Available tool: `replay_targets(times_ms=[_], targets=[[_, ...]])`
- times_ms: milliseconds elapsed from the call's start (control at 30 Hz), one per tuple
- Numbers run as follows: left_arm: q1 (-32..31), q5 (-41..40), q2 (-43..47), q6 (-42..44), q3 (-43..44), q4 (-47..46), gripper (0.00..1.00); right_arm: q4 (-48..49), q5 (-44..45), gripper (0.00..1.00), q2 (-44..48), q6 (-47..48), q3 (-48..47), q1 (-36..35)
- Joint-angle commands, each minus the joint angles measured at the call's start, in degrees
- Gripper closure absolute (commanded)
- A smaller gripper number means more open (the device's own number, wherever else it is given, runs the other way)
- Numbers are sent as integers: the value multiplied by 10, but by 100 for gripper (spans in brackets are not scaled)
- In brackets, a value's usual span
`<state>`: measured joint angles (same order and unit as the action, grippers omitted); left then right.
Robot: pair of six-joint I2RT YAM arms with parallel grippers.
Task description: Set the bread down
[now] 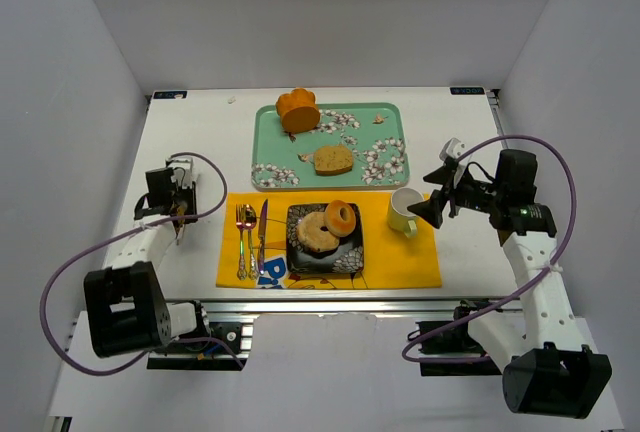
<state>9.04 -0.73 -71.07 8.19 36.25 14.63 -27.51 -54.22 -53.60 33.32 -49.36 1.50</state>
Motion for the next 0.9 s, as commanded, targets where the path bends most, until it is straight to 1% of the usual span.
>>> replay_targets(times_ms=[0, 33, 100, 133, 200, 333, 400, 433, 467, 500, 533, 567, 600, 633, 667, 700, 800, 833, 867], targets=[[18, 54, -22, 75, -5, -115, 53, -18, -9, 11, 21, 15, 12, 4], [19, 70, -41, 76, -7, -116, 49, -18, -6, 11, 23, 17, 12, 5], [22, 75, -57, 74, -16, -122, 43, -24, -2, 11, 24, 20, 11, 6], [24, 75, -71, 70, -19, -123, 41, -27, 0, 11, 24, 24, 9, 6], [27, 73, -87, 74, -16, -115, 39, -33, 2, 11, 23, 28, 6, 6], [43, 77, -118, 72, 22, -75, 37, -38, 7, 11, 18, 34, -2, 6], [51, 75, -115, 69, 29, -63, 32, -38, 4, 11, 11, 32, -6, 6], [52, 66, -110, 67, 31, -62, 27, -38, 3, 11, 9, 31, -12, 6], [52, 56, -105, 56, 38, -54, 7, -38, 3, 11, 6, 26, -14, 6], [53, 26, -95, 46, 43, -49, 2, -35, 3, 11, 1, 5, -17, 6], [53, 16, -87, 36, 45, -45, 2, -20, 9, 11, -2, -16, -20, 6], [54, 15, -76, 25, 51, -40, 2, -7, 34, 11, -8, -46, -22, 6], [56, -8, -51, 15, 52, -38, 2, 3, 57, 11, -11, -112, -25, 6], [57, -27, -35, -4, 56, -31, 2, 9, 75, 11, -18, -141, -29, 6], [57, -50, -20, -58, 65, -26, 2, 15, 122, 11, -30, -170, -41, 6], [57, -69, 11, -77, 72, -17, 2, 16, 146, 11, -36, -211, -47, 6], [58, -71, 60, -151, 87, 15, 2, 19, 193, 11, -57, -227, -74, 6], [57, -70, 90, -190, 94, 43, 2, 19, 195, 10, -60, -235, -79, 6], [58, -60, 105, -204, 108, 57, 2, 38, 189, 11, -65, -237, -85, 6]])
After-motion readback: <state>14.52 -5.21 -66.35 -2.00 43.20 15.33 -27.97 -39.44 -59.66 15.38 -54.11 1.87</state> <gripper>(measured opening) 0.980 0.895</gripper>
